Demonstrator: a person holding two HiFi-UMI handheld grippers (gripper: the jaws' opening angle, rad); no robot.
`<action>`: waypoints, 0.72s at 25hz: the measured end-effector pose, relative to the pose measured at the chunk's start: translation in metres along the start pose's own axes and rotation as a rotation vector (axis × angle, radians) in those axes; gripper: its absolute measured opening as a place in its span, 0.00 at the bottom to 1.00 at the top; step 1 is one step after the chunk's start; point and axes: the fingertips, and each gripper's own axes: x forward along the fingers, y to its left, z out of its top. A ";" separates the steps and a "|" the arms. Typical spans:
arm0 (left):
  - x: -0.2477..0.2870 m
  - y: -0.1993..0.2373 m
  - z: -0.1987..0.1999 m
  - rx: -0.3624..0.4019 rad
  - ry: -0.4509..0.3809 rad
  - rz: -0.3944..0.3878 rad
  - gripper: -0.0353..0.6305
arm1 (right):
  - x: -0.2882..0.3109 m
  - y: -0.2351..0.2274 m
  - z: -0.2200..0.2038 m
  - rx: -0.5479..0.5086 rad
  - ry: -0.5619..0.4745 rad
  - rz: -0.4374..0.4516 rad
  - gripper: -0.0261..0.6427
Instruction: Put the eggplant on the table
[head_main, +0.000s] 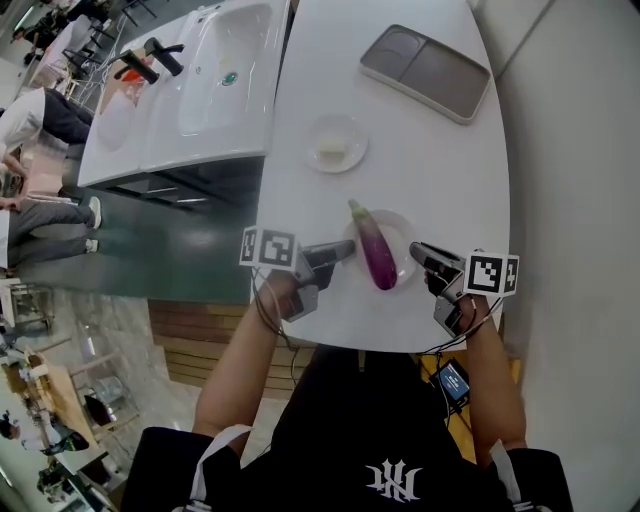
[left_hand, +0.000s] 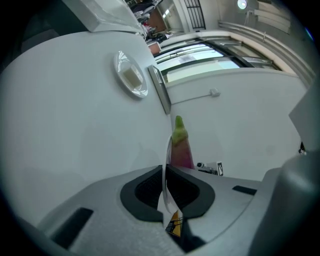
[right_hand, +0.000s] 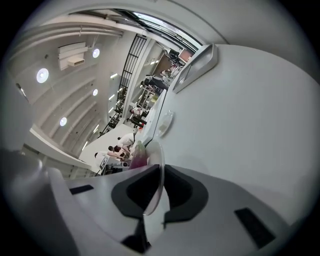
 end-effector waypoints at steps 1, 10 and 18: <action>0.001 0.003 0.001 0.001 0.004 0.007 0.08 | 0.003 -0.004 0.000 0.001 0.005 -0.011 0.07; 0.011 0.026 0.003 0.099 0.073 0.144 0.08 | 0.016 -0.027 -0.004 -0.041 0.067 -0.126 0.08; 0.014 0.043 0.001 0.240 0.168 0.304 0.12 | 0.025 -0.039 -0.014 -0.111 0.150 -0.223 0.08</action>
